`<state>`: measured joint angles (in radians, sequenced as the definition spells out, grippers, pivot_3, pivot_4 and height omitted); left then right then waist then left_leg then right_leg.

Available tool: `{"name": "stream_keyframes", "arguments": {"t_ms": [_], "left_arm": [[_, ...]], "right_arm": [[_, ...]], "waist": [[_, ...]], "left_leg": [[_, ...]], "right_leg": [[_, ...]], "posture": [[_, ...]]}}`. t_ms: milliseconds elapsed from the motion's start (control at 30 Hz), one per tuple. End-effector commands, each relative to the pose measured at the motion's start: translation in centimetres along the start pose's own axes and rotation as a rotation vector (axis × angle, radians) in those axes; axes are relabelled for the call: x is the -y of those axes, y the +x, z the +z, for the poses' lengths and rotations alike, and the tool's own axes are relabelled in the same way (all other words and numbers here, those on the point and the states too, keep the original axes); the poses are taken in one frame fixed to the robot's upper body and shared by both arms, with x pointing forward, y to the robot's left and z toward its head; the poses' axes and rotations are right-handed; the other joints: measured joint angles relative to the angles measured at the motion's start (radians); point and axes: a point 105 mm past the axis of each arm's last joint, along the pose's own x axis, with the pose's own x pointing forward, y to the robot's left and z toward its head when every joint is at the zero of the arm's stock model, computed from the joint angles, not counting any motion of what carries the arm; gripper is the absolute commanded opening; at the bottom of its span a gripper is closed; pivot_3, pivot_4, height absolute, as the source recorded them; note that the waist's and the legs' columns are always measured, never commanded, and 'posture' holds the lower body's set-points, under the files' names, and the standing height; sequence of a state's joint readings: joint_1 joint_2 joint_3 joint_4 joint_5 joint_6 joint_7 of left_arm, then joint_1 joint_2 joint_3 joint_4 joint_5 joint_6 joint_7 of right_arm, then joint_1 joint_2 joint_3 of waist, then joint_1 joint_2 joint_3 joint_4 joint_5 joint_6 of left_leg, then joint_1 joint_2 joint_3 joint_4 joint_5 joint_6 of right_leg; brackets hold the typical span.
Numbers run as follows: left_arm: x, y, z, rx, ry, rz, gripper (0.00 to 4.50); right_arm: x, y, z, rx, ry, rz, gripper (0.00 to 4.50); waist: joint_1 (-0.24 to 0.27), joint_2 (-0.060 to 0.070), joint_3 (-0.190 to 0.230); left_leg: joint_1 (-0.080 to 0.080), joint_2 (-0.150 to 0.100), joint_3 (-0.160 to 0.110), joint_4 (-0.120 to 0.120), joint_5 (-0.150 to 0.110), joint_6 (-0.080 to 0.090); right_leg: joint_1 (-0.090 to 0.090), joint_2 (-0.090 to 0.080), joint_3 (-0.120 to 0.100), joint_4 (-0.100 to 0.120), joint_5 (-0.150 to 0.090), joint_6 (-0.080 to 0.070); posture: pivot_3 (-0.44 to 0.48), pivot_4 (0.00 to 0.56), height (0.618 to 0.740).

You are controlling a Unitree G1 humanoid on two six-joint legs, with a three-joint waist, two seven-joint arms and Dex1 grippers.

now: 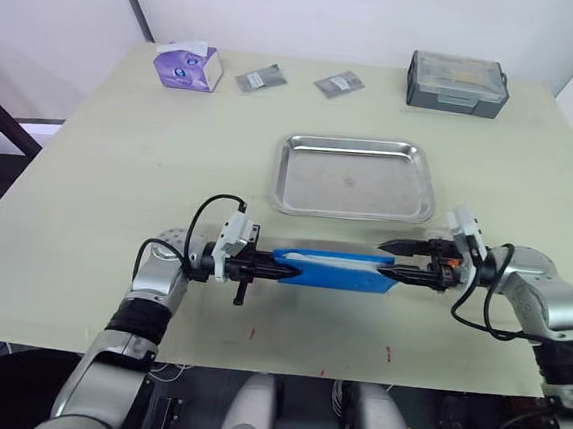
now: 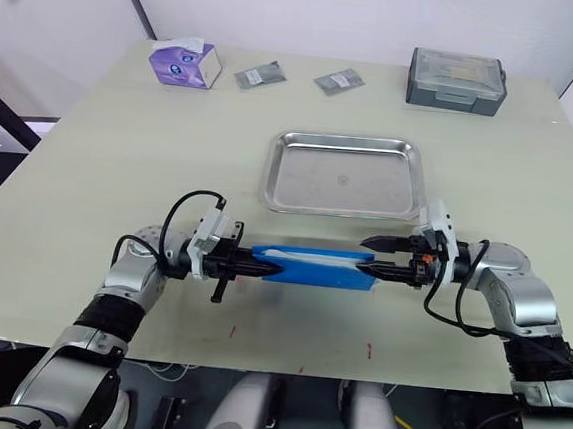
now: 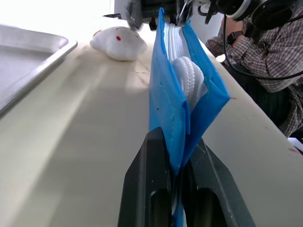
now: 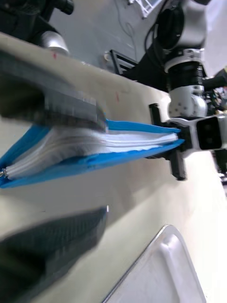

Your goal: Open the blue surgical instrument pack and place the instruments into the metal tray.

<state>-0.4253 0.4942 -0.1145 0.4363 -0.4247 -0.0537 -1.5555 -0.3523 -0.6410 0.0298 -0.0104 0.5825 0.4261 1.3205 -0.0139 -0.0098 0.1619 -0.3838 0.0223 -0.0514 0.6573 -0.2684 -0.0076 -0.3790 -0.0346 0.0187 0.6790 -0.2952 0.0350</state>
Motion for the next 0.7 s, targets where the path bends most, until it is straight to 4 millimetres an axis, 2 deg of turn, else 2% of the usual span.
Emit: {"name": "stream_keyframes", "arguments": {"t_ms": [33, 167, 267, 467, 600, 700], "left_arm": [[0.1, -0.1, 1.0, 0.030, 0.039, 0.005, 0.00], [0.1, -0.1, 1.2, 0.038, 0.043, 0.021, 0.00], [0.1, -0.1, 1.3, 0.041, 0.045, 0.022, 0.00], [0.2, 0.2, 1.4, 0.035, 0.058, 0.009, 0.00], [0.2, 0.3, 1.4, 0.033, 0.062, 0.007, 0.00], [0.1, 0.4, 1.4, 0.031, 0.064, 0.007, 0.00]], "right_arm": [[-0.5, -1.4, 2.4, 0.058, -0.051, -0.054, 4.45], [0.5, -3.9, 3.1, 0.077, -0.081, -0.208, 4.45], [1.8, -5.8, 2.8, 0.060, -0.105, -0.339, 4.45], [4.5, -8.9, -0.5, -0.060, -0.062, -0.576, 4.45], [5.7, -9.7, -3.5, -0.180, -0.007, -0.671, 4.45], [5.5, -9.6, -5.4, -0.246, 0.056, -0.666, 4.45]], "waist": [[0.000, 0.000, 0.000], [0.000, 0.000, 0.000], [0.000, 0.000, 0.000], [-0.001, 0.000, 0.000], [-0.002, 0.000, 0.000], [-0.002, 0.000, 0.000]], "left_leg": [[0.000, 0.000, 0.000, 0.000, 0.000, 0.000], [0.000, 0.000, 0.000, 0.000, 0.000, 0.000], [0.000, 0.000, 0.001, 0.000, 0.000, 0.000], [0.000, 0.000, 0.003, 0.000, 0.000, 0.000], [0.000, 0.000, 0.004, 0.000, 0.000, 0.000], [0.000, 0.000, 0.005, 0.000, 0.000, 0.000]], "right_leg": [[0.000, 0.000, 0.000, 0.000, 0.000, 0.000], [0.000, 0.000, 0.000, 0.000, 0.000, 0.000], [0.000, 0.000, 0.000, 0.000, 0.000, 0.000], [0.000, 0.000, 0.000, 0.000, 0.000, 0.000], [0.000, 0.000, 0.000, 0.000, 0.000, 0.000], [0.000, 0.000, 0.001, 0.000, 0.000, 0.000]], "posture": [[0.000, 0.150, 0.734], [0.000, 0.150, 0.734], [0.000, 0.150, 0.734], [0.000, 0.150, 0.734], [0.000, 0.150, 0.734], [0.000, 0.150, 0.734]]}}
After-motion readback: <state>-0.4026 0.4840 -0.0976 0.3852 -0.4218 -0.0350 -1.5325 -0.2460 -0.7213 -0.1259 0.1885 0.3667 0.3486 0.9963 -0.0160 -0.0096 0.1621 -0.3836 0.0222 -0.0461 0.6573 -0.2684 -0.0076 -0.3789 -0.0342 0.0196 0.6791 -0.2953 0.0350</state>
